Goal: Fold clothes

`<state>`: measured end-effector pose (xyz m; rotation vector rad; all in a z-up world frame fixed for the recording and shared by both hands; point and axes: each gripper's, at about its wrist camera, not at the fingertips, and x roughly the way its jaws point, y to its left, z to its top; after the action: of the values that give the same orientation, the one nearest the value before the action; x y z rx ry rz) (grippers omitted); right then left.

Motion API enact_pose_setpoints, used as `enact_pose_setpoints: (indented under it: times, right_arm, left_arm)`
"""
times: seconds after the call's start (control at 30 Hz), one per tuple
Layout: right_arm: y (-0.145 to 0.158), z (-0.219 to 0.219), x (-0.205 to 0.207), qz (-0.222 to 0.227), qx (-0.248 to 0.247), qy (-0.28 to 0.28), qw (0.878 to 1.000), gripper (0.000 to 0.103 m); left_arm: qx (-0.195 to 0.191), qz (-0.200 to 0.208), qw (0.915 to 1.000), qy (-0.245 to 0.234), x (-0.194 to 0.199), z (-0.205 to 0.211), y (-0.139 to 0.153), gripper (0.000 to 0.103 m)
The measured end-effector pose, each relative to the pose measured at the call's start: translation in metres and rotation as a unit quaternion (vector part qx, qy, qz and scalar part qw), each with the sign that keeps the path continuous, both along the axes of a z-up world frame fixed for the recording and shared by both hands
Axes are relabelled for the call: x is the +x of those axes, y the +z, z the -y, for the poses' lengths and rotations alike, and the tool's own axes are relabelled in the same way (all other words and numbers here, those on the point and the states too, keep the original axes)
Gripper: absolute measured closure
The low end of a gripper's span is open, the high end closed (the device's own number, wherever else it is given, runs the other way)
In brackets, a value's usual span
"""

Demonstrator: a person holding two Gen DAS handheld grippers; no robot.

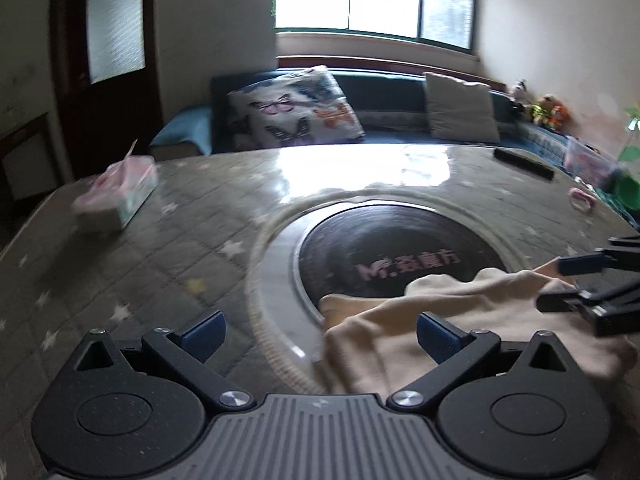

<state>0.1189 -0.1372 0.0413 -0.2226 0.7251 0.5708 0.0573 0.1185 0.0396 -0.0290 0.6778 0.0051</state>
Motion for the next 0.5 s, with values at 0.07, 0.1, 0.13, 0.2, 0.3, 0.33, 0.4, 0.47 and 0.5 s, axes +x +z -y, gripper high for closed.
enact_pose_setpoints:
  times: [0.07,0.1,0.13,0.2,0.3,0.33,0.4,0.47,0.5]
  right_arm:
    - [0.005,-0.005,-0.014,0.007,0.003,0.019,1.000,0.036]
    - [0.007,-0.008,-0.020,0.007,0.005,0.027,1.000,0.033]
    - [0.009,-0.013,-0.027,0.007,0.007,0.037,0.999,0.031]
    - [0.010,-0.024,-0.039,0.009,0.008,0.059,0.998,0.026]
    - [0.010,-0.049,-0.057,0.027,-0.004,0.096,0.995,0.022]
    - [0.009,-0.057,-0.062,0.034,-0.009,0.106,0.994,0.022]
    - [0.007,-0.074,-0.071,0.048,-0.021,0.124,0.991,0.022]
    - [0.003,-0.088,-0.076,0.056,-0.032,0.137,0.989,0.022]
    - [0.000,-0.094,-0.077,0.058,-0.037,0.142,0.988,0.022]
  left_arm:
    - [-0.003,-0.006,0.9999,0.008,-0.004,-0.004,-0.002,0.000]
    - [-0.005,-0.009,0.9999,0.010,-0.006,-0.005,-0.004,0.000]
    - [-0.007,-0.011,0.9998,0.013,-0.008,-0.007,-0.005,0.000]
    - [-0.011,-0.015,0.9997,0.018,-0.013,-0.010,-0.006,0.000]
    - [-0.021,-0.016,0.9993,0.028,-0.018,-0.016,-0.006,0.000]
    - [-0.024,-0.016,0.9991,0.030,-0.019,-0.017,-0.005,0.000]
    - [-0.027,-0.015,0.9989,0.035,-0.021,-0.020,-0.004,0.000]
    - [-0.031,-0.015,0.9987,0.039,-0.024,-0.023,-0.004,0.000]
    - [-0.033,-0.016,0.9985,0.040,-0.025,-0.024,-0.004,0.000]
